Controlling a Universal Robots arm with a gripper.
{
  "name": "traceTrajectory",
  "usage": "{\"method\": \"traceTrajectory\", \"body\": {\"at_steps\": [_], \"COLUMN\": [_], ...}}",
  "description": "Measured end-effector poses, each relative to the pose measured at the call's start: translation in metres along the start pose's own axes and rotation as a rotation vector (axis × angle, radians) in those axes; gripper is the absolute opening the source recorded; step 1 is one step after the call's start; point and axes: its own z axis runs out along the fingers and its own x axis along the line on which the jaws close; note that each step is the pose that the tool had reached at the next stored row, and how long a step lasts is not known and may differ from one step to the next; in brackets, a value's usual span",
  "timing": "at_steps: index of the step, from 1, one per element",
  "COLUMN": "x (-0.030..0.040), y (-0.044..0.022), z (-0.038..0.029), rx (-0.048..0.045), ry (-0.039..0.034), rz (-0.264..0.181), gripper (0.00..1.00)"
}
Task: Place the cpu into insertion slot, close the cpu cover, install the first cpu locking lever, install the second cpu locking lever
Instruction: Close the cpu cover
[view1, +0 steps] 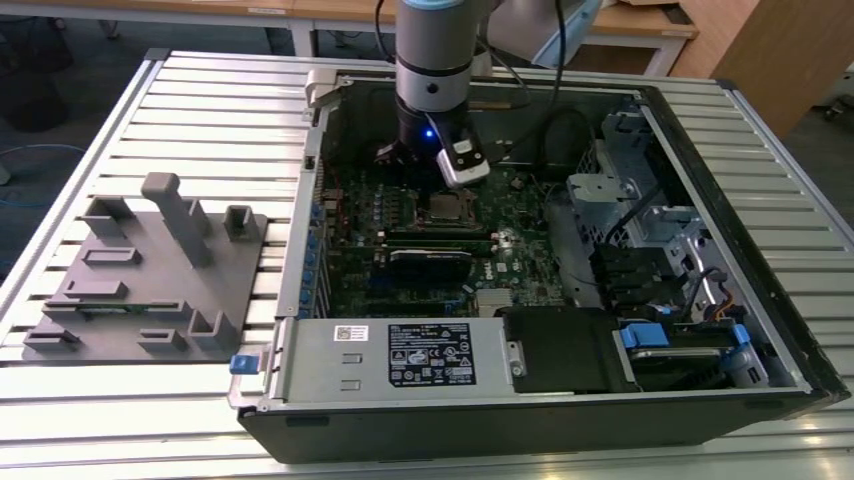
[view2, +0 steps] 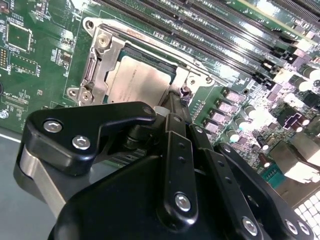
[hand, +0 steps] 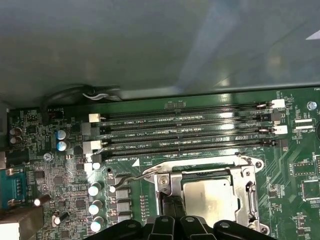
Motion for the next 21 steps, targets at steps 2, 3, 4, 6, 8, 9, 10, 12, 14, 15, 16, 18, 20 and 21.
{"method": "traceTrajectory", "body": {"at_steps": [2,3,4,6,8,9,10,12,14,15,16,18,20,21], "x": [0.0001,0.0003,0.0003,0.0003,0.0002,0.0002,0.0001,0.0001,0.0,-0.0001,-0.0001,-0.0002,-0.0002,-0.0002], "y": [-0.0001,-0.0002,-0.0002,-0.0001,0.0,0.0,0.0001,0.0001,0.0002,0.0002,0.0002,0.0003,0.0003,0.0003], "z": [0.0012,0.0017,0.0019,0.0022,0.0023,0.002,0.0014,-0.0033,-0.007,-0.0089,-0.0114,-0.0139,-0.0139,-0.014], "rx": [0.0004,0.001,0.0009,0.0003,-0.0001,-0.0002,-0.001,-0.0001,-0.0003,-0.0002,0.0,-0.0001,-0.0005,-0.0004], "ry": [0.0003,0.0006,0.0005,0.0001,-0.0001,-0.0002,-0.0007,-0.0001,-0.0002,-0.0002,0.0,-0.0001,-0.0003,-0.0003], "rz": [0.0,0.0,0.0,0.0,0.0,0.0,0.0,0.0,0.0,0.0,0.0,0.0,0.0,0.0], "gripper": [0.1,0.1,0.1,0.1,0.1,0.1,0.1,0.1,0.1,0.1,0.1,0.1,0.1,0.1]}}
